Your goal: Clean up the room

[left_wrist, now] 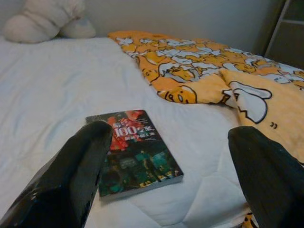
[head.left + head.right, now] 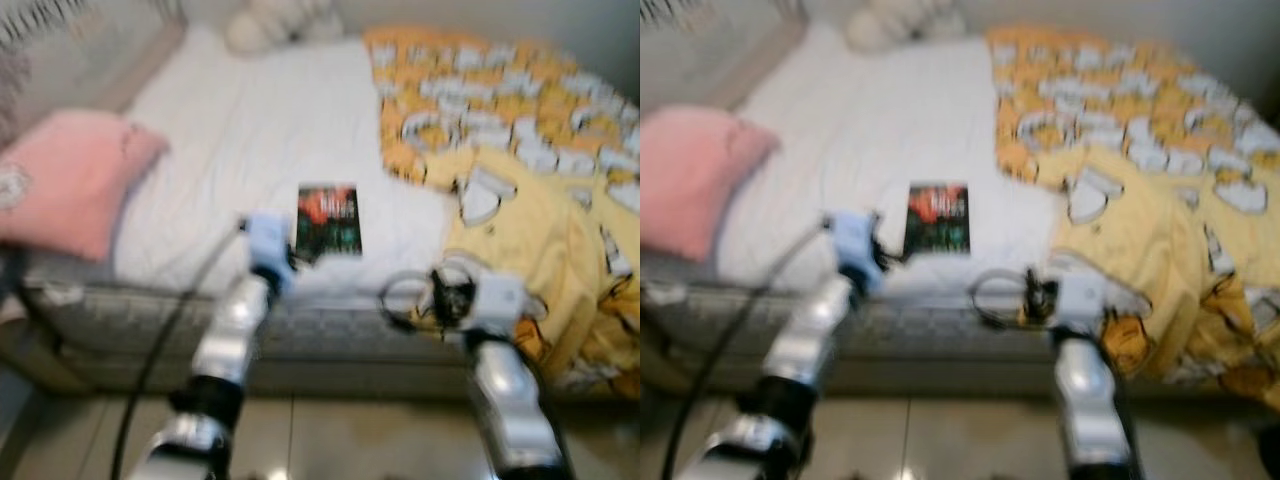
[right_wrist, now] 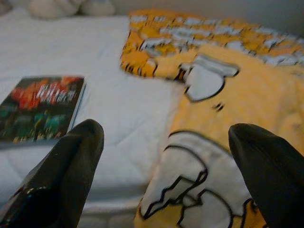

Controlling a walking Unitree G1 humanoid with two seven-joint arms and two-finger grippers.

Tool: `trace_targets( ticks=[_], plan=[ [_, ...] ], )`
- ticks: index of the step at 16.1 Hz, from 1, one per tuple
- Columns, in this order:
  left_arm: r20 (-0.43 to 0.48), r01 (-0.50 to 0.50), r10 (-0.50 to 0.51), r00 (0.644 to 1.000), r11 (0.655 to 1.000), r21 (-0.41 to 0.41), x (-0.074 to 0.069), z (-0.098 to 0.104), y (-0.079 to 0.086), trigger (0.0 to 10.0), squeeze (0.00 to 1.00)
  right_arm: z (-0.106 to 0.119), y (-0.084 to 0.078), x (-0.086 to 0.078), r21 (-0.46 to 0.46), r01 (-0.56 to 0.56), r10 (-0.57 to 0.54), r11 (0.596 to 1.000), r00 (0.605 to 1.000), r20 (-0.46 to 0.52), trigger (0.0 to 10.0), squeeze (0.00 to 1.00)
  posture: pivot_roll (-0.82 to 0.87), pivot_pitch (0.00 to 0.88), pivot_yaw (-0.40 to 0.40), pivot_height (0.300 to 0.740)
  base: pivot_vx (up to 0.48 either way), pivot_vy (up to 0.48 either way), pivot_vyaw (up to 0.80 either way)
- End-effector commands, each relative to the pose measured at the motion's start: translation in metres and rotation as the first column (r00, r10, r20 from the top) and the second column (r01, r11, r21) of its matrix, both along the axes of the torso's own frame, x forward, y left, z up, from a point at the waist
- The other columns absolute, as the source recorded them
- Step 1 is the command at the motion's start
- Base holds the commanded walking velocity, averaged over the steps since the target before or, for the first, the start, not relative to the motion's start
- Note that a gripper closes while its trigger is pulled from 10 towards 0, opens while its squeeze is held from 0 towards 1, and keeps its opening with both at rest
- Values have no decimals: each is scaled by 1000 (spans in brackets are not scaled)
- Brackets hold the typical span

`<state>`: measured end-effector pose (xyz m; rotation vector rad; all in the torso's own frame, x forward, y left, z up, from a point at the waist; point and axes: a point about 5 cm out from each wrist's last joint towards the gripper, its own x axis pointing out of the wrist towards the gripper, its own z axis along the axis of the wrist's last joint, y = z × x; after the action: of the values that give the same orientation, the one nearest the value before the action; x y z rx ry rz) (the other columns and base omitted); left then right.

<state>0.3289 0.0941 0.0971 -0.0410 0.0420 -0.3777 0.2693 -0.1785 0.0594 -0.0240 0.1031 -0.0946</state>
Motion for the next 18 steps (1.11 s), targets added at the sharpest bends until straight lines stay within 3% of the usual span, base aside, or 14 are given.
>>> trace_targets(
  ticks=[1,8,13,17,18],
  plan=[
    [20,-32,31,999,999,19,6,7,10,10000,0,6,11,5,2,-33,32,999,999,27,10000,0,48,0,4,740,364,311,0],
    [35,-26,24,999,998,56,8,5,11,10000,0,2,16,5,-5,-71,71,997,997,9,10000,0,53,0,-2,740,373,302,0],
    [44,-28,25,999,998,54,11,8,11,10000,0,-1,17,2,1,-90,90,996,996,-13,10000,0,46,0,0,740,475,0,-675],
    [33,-46,43,999,996,81,15,4,5,10000,0,-8,11,-12,21,-83,84,996,995,-46,10000,0,20,0,-16,740,480,0,-561],
    [-34,-89,91,995,995,39,17,-6,0,10000,0,-11,6,-21,2,-90,90,996,993,-72,10000,0,10,0,-30,740,0,0,0]
  ],
)
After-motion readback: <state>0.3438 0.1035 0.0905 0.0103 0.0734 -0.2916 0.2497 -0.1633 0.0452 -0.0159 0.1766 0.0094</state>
